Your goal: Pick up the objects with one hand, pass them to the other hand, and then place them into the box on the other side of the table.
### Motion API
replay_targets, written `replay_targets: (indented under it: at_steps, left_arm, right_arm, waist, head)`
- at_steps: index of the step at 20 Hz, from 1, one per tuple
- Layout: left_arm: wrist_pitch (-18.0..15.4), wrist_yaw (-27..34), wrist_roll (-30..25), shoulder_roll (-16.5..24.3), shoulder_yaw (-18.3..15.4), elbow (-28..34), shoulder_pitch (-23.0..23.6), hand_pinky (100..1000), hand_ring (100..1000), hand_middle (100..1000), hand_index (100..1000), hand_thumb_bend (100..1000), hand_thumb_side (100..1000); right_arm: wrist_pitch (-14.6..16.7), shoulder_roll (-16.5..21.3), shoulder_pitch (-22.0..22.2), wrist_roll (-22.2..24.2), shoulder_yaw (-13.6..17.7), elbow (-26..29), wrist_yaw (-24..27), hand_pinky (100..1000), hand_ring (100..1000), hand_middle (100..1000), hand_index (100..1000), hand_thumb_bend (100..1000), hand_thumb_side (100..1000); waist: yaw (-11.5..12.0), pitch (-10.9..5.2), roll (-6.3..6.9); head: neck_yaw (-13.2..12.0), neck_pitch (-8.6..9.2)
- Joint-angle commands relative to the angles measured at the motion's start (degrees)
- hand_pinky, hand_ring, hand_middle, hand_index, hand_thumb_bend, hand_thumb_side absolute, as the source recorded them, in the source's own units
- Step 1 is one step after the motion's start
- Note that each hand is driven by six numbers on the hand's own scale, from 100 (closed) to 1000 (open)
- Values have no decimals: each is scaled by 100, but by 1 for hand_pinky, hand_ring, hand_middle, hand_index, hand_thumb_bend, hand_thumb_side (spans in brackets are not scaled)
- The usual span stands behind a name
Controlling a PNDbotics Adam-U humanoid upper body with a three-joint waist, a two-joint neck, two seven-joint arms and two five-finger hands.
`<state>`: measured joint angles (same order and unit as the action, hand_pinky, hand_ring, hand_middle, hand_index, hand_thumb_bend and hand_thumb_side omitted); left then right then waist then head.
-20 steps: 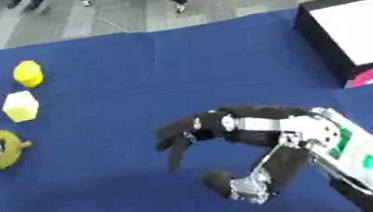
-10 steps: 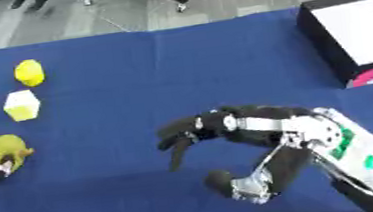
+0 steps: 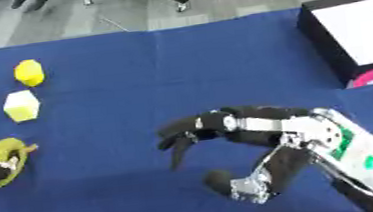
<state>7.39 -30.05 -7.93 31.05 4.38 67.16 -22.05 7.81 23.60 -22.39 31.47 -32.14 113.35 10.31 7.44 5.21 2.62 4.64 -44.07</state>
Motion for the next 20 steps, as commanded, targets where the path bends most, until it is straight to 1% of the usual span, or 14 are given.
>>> replay_targets:
  at_steps: [1, 5, 10, 14, 20]
  left_arm:
    - [-16, 820, 575, 33, -75, 201, -38, 129, 100, 119, 454, 100, 444]
    - [-183, 1812, 902, -5, -63, 625, -5, 128, 100, 114, 455, 100, 490]
    - [-391, 2779, 1098, -46, -72, 1369, 30, 118, 100, 112, 452, 100, 549]
    - [-549, 3511, 1108, -78, 15, 1914, 43, 116, 100, 116, 452, 100, 597]
    - [-718, 4391, 893, -106, 216, 2563, -16, 117, 100, 124, 456, 100, 648]
  right_arm:
    - [18, 6, -53, -10, 38, 43, -29, 850, 929, 690, 1000, 100, 437]
    - [23, 0, -56, -11, 37, 30, -41, 850, 928, 690, 1000, 100, 436]
    - [30, 1, -63, -7, 37, 25, -45, 850, 928, 690, 1000, 100, 437]
    - [32, 9, -71, -4, 41, 34, -43, 850, 928, 691, 1000, 100, 437]
    - [31, 19, -84, 12, 40, 63, -36, 850, 928, 691, 1000, 100, 437]
  waist:
    - [4, -42, -2]
    - [1, -38, -4]
    - [4, -38, 1]
    - [-5, -39, 3]
    - [-17, -32, 1]
  head:
    - [0, -5]
    - [-5, -5]
    - [-12, -5]
    - [-1, -5]
    - [24, -5]
